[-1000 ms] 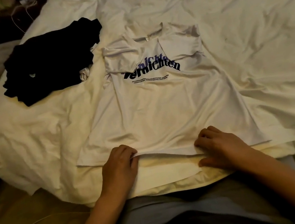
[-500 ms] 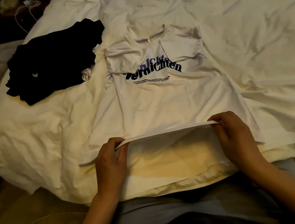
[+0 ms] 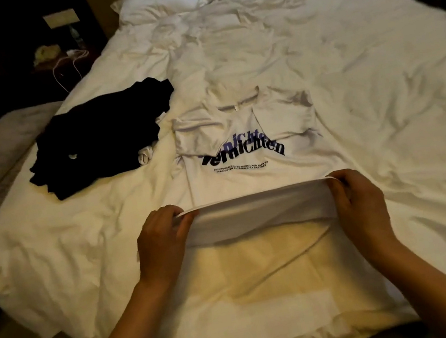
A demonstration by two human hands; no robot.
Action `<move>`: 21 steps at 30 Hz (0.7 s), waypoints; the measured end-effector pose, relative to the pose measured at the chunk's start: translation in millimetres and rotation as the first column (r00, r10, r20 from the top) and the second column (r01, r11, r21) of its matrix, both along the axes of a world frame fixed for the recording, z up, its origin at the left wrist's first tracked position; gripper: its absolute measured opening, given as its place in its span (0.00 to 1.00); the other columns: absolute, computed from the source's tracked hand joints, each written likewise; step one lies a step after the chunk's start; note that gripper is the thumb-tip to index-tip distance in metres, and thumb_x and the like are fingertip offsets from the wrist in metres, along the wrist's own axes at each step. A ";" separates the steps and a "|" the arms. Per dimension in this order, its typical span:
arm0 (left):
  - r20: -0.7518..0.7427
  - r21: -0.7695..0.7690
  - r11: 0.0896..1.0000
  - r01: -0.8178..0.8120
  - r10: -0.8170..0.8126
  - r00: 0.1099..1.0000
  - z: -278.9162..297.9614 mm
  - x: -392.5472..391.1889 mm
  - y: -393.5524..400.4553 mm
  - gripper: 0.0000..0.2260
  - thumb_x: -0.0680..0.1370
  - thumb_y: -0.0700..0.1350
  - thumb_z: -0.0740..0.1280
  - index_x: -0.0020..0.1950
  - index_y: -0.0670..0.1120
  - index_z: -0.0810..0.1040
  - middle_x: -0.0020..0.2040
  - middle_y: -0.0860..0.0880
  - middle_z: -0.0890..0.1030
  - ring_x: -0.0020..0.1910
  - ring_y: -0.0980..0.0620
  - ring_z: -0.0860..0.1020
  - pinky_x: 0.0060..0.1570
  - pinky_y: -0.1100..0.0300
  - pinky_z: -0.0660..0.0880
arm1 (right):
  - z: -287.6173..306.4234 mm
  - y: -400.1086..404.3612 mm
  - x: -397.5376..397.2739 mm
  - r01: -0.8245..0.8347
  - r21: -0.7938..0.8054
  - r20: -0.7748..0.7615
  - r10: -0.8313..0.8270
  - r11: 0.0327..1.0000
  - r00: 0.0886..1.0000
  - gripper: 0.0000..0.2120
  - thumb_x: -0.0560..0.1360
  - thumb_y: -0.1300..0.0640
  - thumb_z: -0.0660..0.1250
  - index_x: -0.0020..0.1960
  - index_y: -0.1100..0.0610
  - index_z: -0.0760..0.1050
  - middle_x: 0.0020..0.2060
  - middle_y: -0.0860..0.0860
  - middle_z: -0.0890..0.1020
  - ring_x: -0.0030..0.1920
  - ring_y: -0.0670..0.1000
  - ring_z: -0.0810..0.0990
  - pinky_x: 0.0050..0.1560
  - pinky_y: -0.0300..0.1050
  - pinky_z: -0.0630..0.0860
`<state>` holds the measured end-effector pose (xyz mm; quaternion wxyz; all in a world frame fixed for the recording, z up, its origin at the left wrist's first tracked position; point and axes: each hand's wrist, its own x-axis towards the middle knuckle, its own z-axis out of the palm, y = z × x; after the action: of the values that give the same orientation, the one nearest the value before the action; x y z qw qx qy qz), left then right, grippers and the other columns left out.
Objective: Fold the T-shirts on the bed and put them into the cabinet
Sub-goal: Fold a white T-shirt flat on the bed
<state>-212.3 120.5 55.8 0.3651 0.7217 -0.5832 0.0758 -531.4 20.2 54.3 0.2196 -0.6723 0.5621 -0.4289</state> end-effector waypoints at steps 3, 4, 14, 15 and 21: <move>0.083 0.053 0.998 0.015 -0.019 0.996 2.6 15.2 -32.6 0.15 0.79 0.53 0.69 0.39 0.44 0.77 0.34 0.49 0.77 0.35 0.45 0.75 0.38 0.55 0.67 | 2.9 -29.9 5.8 -0.020 -0.031 -0.107 0.017 0.999 0.994 0.07 0.82 0.59 0.62 0.50 0.59 0.79 0.42 0.48 0.76 0.48 0.55 0.74 0.48 0.47 0.67; 0.075 0.094 0.995 0.012 -0.020 0.997 4.1 21.3 -46.7 0.15 0.78 0.52 0.70 0.38 0.44 0.76 0.33 0.48 0.77 0.35 0.44 0.75 0.39 0.55 0.65 | 3.6 -40.5 8.7 -0.021 -0.031 -0.124 0.017 0.999 0.992 0.07 0.82 0.60 0.62 0.50 0.60 0.78 0.42 0.48 0.75 0.48 0.55 0.73 0.47 0.47 0.66; 0.069 0.320 0.947 -0.001 -0.022 0.997 4.5 53.5 -199.7 0.20 0.81 0.59 0.65 0.37 0.46 0.68 0.38 0.44 0.78 0.42 0.40 0.77 0.38 0.53 0.62 | 6.0 -165.2 44.5 -0.059 -0.012 -0.260 0.054 0.998 0.964 0.08 0.80 0.55 0.66 0.49 0.61 0.78 0.39 0.50 0.75 0.49 0.55 0.72 0.44 0.46 0.64; 0.063 0.335 0.942 -0.010 -0.012 0.998 0.5 57.3 -212.9 0.20 0.81 0.59 0.64 0.38 0.46 0.69 0.38 0.44 0.77 0.42 0.41 0.77 0.38 0.53 0.62 | 5.2 -178.0 47.6 -0.081 -0.003 -0.259 0.077 0.997 0.963 0.08 0.79 0.55 0.68 0.49 0.61 0.78 0.38 0.46 0.72 0.47 0.54 0.71 0.44 0.46 0.65; -0.120 0.405 0.913 0.059 -0.010 0.993 -9.3 75.3 -274.3 0.21 0.80 0.60 0.65 0.36 0.46 0.68 0.33 0.49 0.73 0.37 0.44 0.76 0.34 0.52 0.62 | -11.9 -252.5 65.0 -0.100 0.036 -0.333 0.106 0.994 0.937 0.08 0.81 0.57 0.64 0.48 0.62 0.77 0.39 0.53 0.78 0.49 0.59 0.72 0.40 0.48 0.63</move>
<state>-136.9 -153.8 46.6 0.2410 0.7746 -0.5768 -0.0957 -466.5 -232.2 42.4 0.1494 -0.7618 0.5590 -0.2913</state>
